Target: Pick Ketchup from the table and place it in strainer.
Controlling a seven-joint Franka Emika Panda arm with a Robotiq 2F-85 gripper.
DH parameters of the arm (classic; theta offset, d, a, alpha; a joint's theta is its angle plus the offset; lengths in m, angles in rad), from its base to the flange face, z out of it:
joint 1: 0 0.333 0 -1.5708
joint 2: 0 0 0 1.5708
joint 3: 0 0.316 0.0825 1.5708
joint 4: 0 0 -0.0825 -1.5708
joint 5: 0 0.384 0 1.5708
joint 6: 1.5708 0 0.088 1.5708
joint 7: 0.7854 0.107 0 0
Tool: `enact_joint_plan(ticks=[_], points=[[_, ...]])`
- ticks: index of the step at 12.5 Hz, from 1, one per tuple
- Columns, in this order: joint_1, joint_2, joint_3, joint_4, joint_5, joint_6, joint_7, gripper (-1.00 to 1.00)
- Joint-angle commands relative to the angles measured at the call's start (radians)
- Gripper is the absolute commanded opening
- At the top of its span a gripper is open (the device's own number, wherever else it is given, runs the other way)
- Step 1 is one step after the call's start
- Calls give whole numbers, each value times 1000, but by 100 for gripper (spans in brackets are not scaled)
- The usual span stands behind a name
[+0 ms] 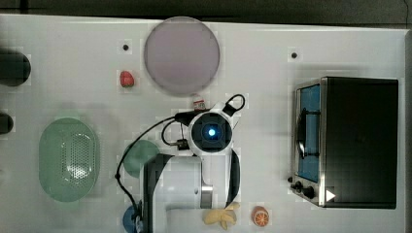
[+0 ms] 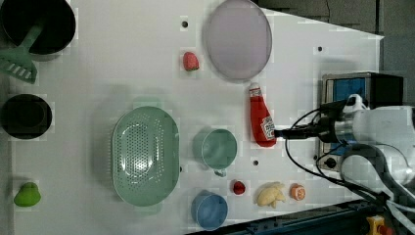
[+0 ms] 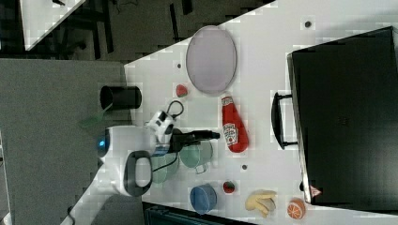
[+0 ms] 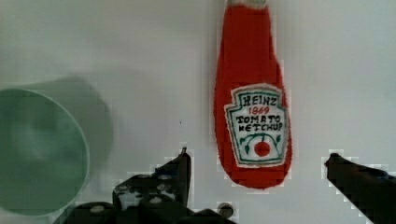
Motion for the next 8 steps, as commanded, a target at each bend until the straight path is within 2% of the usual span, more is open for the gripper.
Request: enact_joint_plan(ticks=[1,4,8], points=[[-10,67,-7,-6,-1,107,-55,100],[-10,164,-8,-5,-28,240,-55,100],[-9,256,-7,-5,-34,329,-54,100]])
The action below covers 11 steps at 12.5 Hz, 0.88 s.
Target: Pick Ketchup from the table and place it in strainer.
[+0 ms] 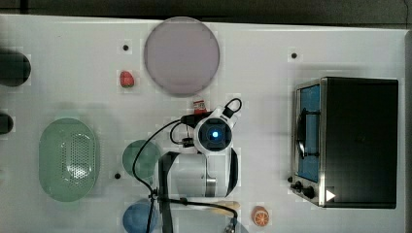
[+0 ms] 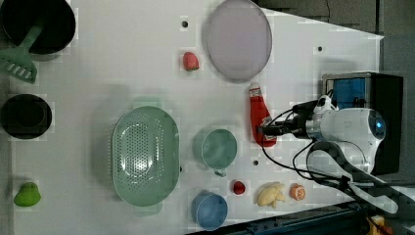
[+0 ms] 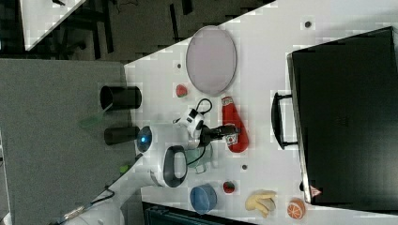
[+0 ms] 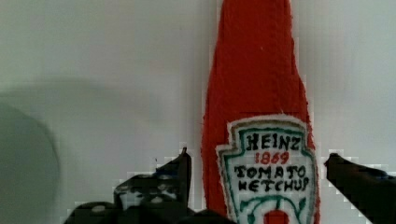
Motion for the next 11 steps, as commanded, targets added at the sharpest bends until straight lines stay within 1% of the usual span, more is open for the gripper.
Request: enact_joint_plan(ticks=[1,2,4,5,8,10,11], points=[[-1,24,10,15,1,54,-31,100],[-1,35,10,14,1,74,-30,92],[-1,47,9,14,1,80,-31,43],[-1,46,10,16,1,80,-30,21],[-1,12,10,39,1,74,-31,20],[-1,-62,11,52,1,26,-30,20],[-1,-111,14,65,1,-29,-27,20]])
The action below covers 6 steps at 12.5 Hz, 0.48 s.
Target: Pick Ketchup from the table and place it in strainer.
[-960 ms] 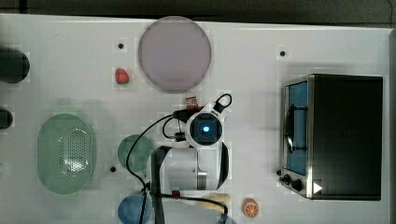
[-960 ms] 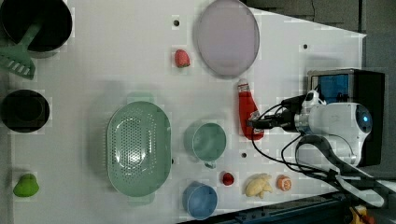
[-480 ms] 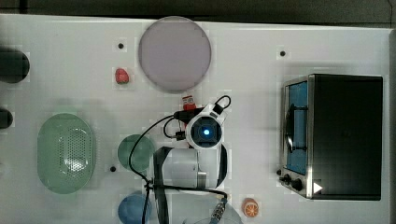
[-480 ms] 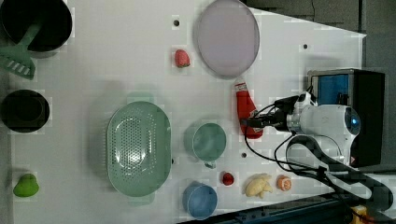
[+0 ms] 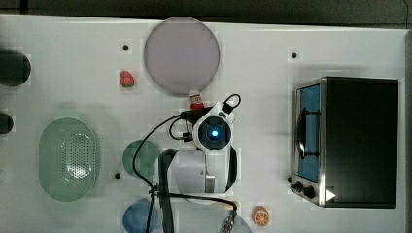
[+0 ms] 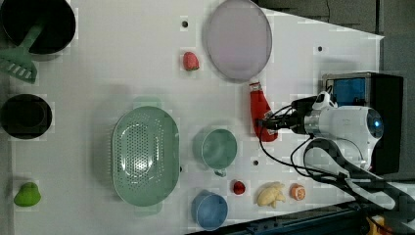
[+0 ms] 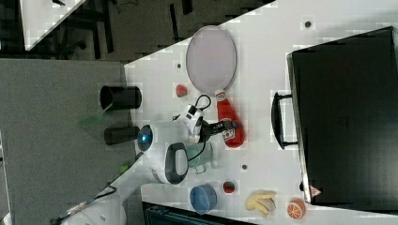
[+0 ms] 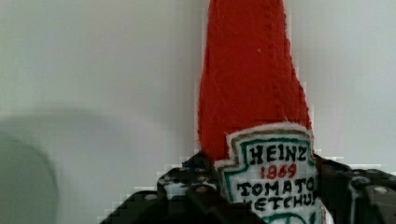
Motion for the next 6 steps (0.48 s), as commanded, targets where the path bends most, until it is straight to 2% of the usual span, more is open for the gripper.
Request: enact_joint_plan(ticks=[1,6], points=[[-2,-180,15,61,2,-142,-24,20],[5,-370,59,254,5,-653,2,20]])
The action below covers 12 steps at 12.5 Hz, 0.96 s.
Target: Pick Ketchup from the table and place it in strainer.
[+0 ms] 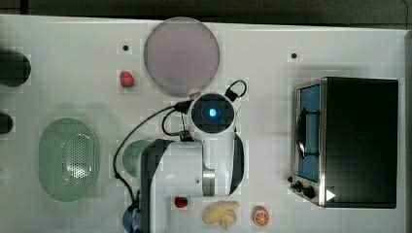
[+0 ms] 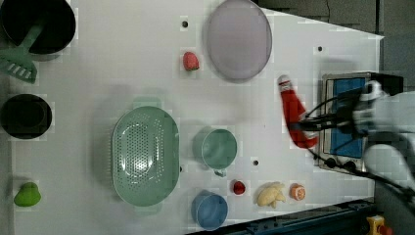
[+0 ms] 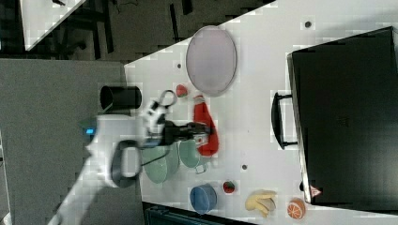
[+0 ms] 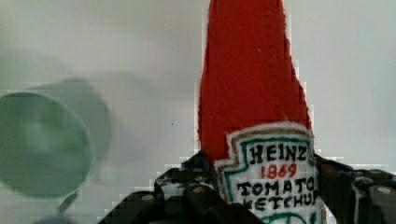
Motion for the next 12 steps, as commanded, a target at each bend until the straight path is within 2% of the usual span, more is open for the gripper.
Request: enact_joint_plan(ticks=[1,4,9,12], points=[[12,-78,56,142,12,-177,10,20],[31,-85,137,228,62,-286,93,20],[71,-67,344,239,77,-275,465,20],[88,-10,478,236,77,-196,706,20]])
